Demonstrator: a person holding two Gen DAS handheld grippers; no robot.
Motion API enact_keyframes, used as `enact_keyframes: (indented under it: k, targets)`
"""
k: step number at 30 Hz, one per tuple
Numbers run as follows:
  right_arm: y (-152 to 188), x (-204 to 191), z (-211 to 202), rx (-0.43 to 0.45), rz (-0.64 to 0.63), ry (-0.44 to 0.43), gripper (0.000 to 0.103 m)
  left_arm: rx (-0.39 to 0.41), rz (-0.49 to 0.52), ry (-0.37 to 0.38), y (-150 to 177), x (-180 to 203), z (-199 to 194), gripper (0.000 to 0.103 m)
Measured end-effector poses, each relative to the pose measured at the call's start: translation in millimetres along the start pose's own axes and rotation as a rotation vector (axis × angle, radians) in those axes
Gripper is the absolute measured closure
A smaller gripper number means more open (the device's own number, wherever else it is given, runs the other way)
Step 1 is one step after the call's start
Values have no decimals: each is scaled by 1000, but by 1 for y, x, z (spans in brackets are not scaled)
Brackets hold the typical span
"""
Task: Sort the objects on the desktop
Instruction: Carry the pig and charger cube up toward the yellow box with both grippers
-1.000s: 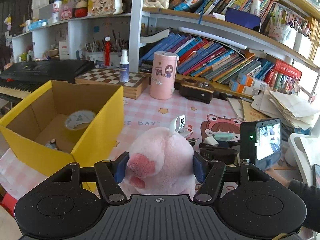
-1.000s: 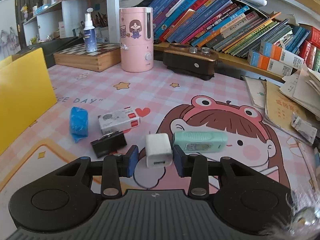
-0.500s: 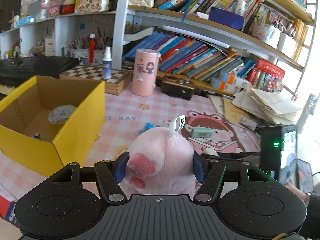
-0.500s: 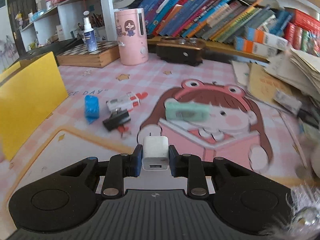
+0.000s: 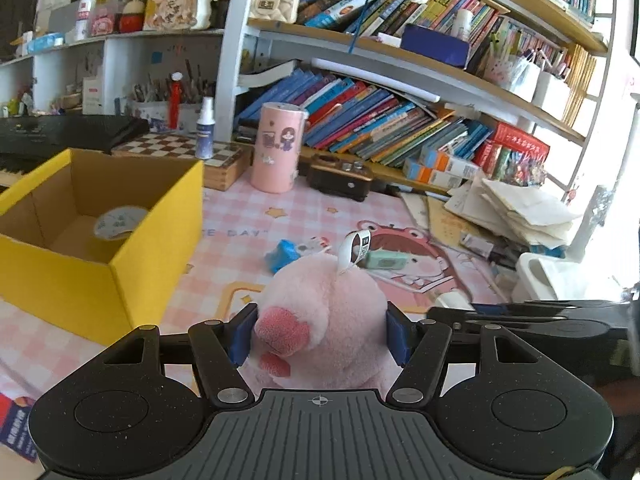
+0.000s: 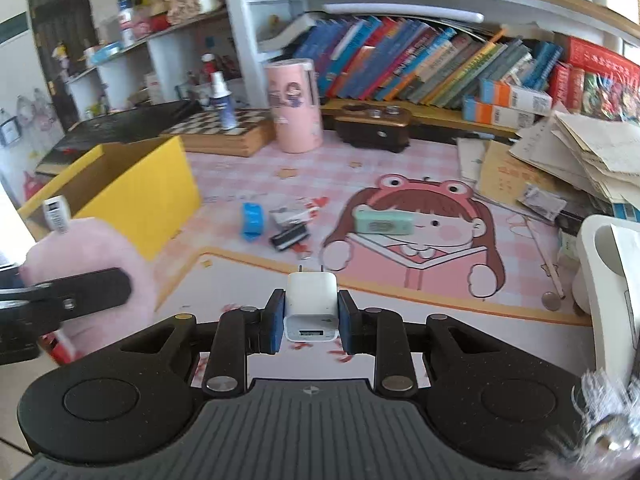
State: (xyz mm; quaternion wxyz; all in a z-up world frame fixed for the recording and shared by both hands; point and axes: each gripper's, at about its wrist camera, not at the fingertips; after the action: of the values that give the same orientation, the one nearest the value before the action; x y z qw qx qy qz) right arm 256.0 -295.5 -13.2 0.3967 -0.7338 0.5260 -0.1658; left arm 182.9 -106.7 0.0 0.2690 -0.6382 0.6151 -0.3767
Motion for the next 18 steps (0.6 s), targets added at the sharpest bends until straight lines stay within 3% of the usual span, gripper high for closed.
enact_keyframes:
  k: [6,18]
  targets:
    - [11,-31,-18,-10,-4,4,79,5,-4,-33,12,-22,-15,39]
    - [42,-113,-36,-31,-2,69,79,-16,11,13,34,-87,-63,39]
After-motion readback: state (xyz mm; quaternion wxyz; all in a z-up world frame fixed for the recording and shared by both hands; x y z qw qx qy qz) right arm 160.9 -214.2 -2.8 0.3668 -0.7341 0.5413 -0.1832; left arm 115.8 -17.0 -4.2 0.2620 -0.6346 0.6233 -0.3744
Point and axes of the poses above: each gripper's, at about its wrist camera, not at the fingertips, and z roughly the way its jaws point, x to its right, y to its underside, and after that the axes turned 3 degrees about -y, right-handed
